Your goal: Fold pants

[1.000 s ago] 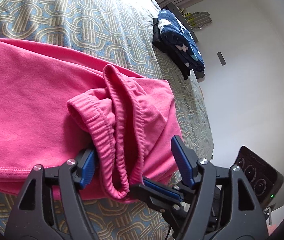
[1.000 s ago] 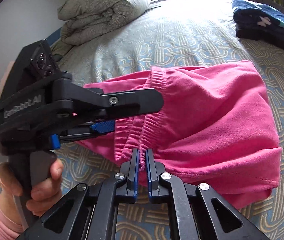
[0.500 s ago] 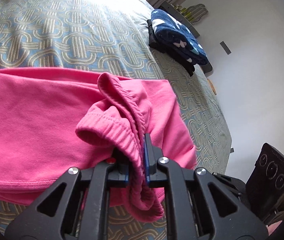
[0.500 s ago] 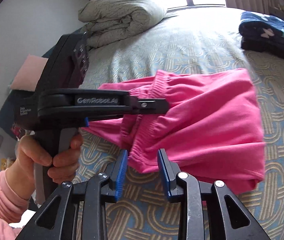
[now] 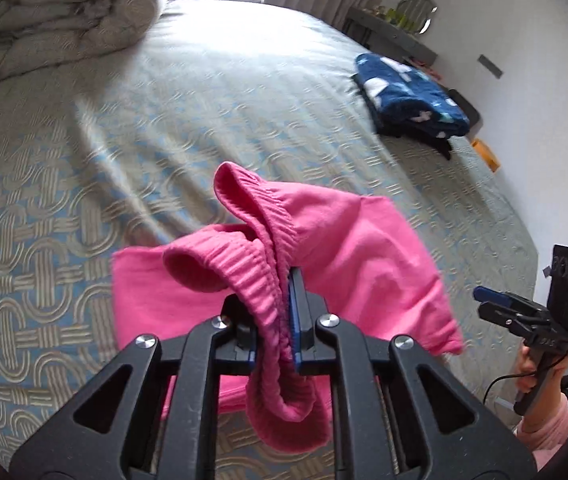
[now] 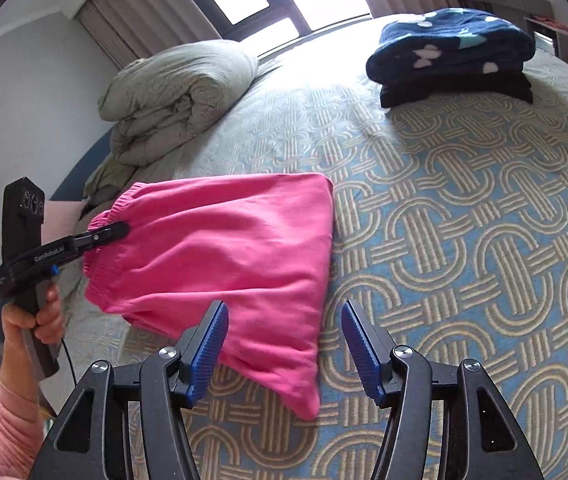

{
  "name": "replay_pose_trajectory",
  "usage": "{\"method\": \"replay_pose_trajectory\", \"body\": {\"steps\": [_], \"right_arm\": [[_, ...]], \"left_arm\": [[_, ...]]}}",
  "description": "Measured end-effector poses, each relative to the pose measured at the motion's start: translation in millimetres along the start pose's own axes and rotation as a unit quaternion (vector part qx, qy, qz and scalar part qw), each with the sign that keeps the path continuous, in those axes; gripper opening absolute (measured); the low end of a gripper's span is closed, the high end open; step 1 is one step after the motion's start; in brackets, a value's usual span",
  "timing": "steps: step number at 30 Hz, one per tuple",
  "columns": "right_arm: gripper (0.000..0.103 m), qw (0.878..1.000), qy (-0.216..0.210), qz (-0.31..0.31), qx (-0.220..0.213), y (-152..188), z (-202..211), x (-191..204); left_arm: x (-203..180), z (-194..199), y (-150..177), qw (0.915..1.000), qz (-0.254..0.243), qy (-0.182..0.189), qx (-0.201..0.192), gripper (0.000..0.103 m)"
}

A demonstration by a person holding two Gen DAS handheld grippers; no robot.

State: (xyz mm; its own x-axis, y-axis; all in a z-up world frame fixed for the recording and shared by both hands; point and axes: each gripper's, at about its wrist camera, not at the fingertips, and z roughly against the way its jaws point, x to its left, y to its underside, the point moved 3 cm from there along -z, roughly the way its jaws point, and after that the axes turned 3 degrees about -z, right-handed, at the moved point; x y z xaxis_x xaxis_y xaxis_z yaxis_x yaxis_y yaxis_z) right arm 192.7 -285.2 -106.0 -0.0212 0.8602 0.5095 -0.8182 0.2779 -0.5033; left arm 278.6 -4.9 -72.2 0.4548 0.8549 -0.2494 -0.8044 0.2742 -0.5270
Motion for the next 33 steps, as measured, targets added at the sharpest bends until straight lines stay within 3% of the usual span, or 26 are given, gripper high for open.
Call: {"method": "replay_pose_trajectory", "body": {"steps": [3, 6, 11, 16, 19, 20, 21, 25, 28, 33], "right_arm": [[0.06, 1.0, 0.005, 0.015, 0.026, 13, -12, 11], [0.06, 0.998, 0.023, 0.043, 0.041, 15, -21, 25], [0.061, 0.994, 0.051, 0.078, 0.056, 18, -33, 38], [0.061, 0.994, 0.049, 0.071, 0.061, 18, -39, 36], [0.061, 0.995, 0.047, 0.063, 0.066, 18, -44, 35], [0.061, 0.995, 0.046, 0.06, 0.068, 18, -45, 35], [0.061, 0.995, 0.046, 0.057, 0.069, 17, -46, 34], [0.063, 0.995, 0.049, 0.05, 0.075, 16, -49, 31], [0.067, 0.994, 0.055, 0.05, 0.08, 15, -51, 29], [0.067, 0.993, 0.051, 0.057, 0.085, 15, -52, 34]], "left_arm": [[37, -16, 19, 0.9988, 0.041, -0.016, 0.024, 0.014], [53, -20, 31, 0.9971, 0.072, 0.0, 0.023, 0.015], [41, -11, 27, 0.9991, 0.041, -0.006, 0.012, 0.015], [31, 14, 6, 0.9995, -0.003, -0.015, -0.028, 0.017], [44, 9, 6, 0.9991, 0.001, -0.035, -0.023, 0.033], [53, 0, 10, 0.9988, 0.013, -0.047, -0.002, 0.05], [60, -7, 16, 0.9979, 0.028, -0.057, 0.015, 0.058], [89, -24, 44, 0.9927, 0.094, -0.055, 0.052, 0.06], [97, -23, 55, 0.9901, 0.126, -0.041, 0.047, 0.064], [88, -16, 56, 0.9924, 0.102, -0.058, 0.038, 0.064]]}}
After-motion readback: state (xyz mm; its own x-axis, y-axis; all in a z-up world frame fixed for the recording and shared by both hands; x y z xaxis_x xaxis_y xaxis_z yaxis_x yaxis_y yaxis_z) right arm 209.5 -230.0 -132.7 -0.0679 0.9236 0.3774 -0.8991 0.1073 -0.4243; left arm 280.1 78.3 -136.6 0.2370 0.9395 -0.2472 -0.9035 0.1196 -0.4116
